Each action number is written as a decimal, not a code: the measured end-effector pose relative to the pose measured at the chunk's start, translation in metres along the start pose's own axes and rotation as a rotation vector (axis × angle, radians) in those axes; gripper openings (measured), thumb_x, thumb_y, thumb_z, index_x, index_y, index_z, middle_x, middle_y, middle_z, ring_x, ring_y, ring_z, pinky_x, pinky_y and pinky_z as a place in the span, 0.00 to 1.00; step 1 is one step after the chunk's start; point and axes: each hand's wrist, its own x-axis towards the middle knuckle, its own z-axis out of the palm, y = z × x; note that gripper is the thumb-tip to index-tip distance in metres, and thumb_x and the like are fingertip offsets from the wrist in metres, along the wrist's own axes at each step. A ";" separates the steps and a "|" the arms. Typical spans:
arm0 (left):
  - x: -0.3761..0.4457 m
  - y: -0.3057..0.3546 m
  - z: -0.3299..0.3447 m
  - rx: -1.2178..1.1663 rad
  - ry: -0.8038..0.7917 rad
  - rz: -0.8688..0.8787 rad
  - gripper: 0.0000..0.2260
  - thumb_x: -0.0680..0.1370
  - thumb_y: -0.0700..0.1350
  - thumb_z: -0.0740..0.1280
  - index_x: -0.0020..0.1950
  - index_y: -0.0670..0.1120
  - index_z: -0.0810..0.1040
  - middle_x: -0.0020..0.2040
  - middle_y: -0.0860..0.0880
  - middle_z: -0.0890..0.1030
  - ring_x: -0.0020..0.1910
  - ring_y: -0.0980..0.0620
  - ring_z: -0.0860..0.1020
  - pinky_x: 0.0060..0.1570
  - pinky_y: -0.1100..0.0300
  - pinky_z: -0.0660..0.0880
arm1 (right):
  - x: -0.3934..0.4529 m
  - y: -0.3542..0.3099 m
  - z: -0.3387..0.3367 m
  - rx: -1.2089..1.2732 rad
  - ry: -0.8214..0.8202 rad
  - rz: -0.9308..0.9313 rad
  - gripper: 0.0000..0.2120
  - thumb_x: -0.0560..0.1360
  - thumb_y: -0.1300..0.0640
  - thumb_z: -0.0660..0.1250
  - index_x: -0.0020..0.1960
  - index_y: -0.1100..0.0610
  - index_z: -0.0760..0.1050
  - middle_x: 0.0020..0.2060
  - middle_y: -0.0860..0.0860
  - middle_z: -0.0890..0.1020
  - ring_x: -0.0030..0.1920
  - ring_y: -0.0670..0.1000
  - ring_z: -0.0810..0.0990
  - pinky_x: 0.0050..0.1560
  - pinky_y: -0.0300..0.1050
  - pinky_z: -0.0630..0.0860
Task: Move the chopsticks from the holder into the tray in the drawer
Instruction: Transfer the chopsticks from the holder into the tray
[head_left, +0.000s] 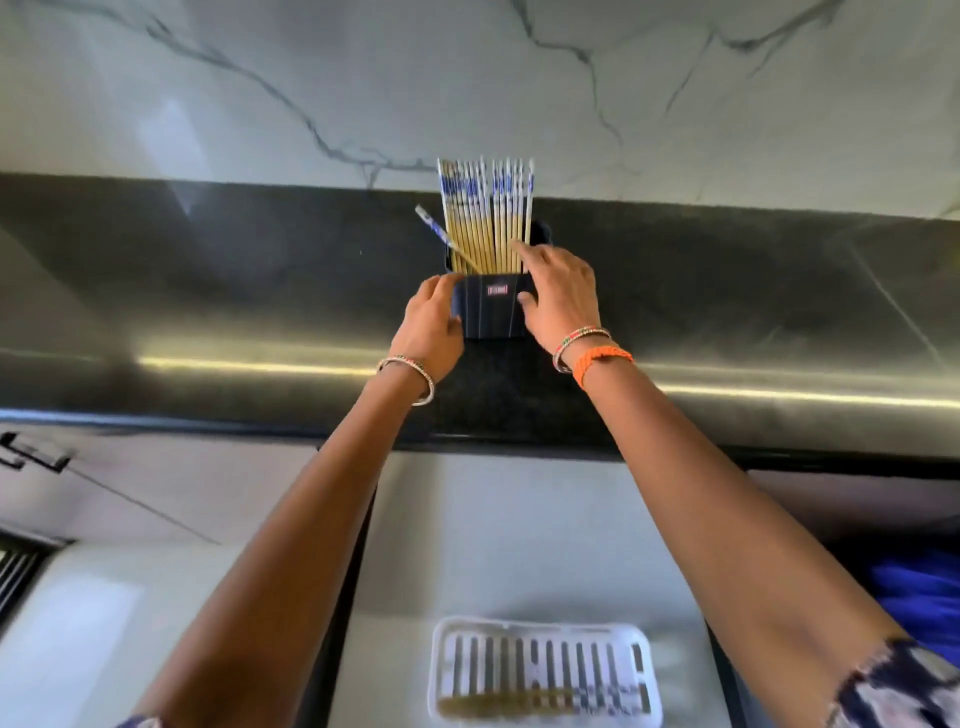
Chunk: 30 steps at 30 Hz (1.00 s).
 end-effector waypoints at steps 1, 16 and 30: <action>0.013 0.000 -0.001 0.004 -0.012 0.001 0.25 0.75 0.32 0.59 0.72 0.42 0.62 0.72 0.42 0.65 0.71 0.43 0.65 0.70 0.51 0.65 | 0.013 0.001 -0.001 -0.004 -0.079 0.009 0.23 0.74 0.59 0.67 0.68 0.50 0.69 0.62 0.51 0.78 0.65 0.53 0.73 0.72 0.58 0.59; 0.033 0.000 0.000 -0.112 0.116 0.068 0.07 0.75 0.35 0.63 0.48 0.40 0.81 0.49 0.43 0.81 0.46 0.49 0.78 0.47 0.63 0.74 | -0.017 0.031 -0.034 0.311 -0.216 -0.032 0.07 0.72 0.60 0.70 0.49 0.56 0.83 0.45 0.51 0.85 0.44 0.48 0.81 0.50 0.45 0.80; 0.049 -0.004 0.001 -0.293 0.170 -0.075 0.07 0.74 0.33 0.65 0.47 0.40 0.81 0.49 0.41 0.83 0.48 0.46 0.81 0.51 0.59 0.77 | 0.074 0.029 -0.014 0.569 -0.182 0.456 0.15 0.75 0.54 0.67 0.38 0.66 0.79 0.28 0.55 0.75 0.31 0.49 0.71 0.39 0.42 0.70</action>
